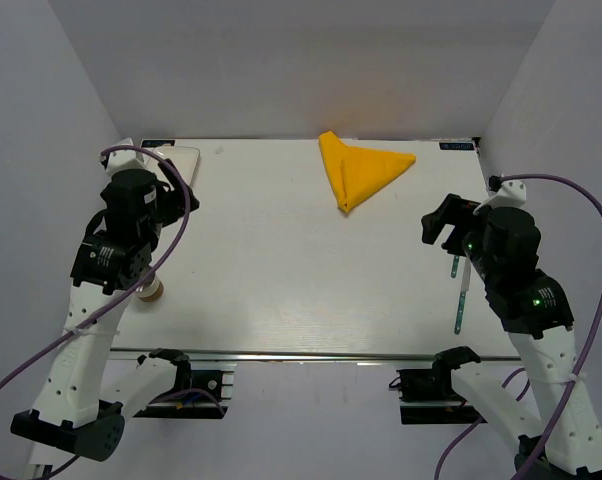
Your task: Set the dinner table for one person
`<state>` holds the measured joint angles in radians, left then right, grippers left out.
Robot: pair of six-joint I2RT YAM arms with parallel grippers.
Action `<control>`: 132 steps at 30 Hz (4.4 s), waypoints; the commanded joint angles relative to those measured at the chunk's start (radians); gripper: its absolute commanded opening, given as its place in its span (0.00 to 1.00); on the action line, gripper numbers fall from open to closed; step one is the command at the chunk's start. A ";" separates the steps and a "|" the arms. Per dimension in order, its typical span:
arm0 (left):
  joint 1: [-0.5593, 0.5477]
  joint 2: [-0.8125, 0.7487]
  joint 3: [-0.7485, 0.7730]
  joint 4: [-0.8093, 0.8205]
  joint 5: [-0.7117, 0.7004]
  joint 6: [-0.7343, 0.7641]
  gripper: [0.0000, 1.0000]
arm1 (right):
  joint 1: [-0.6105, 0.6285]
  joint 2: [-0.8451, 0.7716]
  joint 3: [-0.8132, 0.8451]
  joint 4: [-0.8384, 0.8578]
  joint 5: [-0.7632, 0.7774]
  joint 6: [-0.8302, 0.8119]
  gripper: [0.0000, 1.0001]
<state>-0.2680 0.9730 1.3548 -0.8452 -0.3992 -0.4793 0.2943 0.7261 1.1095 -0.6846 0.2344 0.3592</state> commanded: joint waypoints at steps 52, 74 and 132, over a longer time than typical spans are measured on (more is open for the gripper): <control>0.004 0.078 -0.344 0.294 0.361 0.076 0.98 | 0.161 1.532 0.840 0.408 0.120 -0.213 0.00; 0.004 0.078 -0.347 0.288 0.346 0.068 0.98 | -0.026 0.452 -0.604 0.700 0.275 0.590 0.75; 0.004 0.124 -0.324 0.189 0.177 -0.039 0.98 | 0.210 0.590 -0.376 0.872 -0.771 0.004 0.89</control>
<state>-0.2672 1.0992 1.0050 -0.6334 -0.1959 -0.4885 0.5274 1.4536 0.7189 0.2203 -0.6773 0.3565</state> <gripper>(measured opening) 0.976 0.886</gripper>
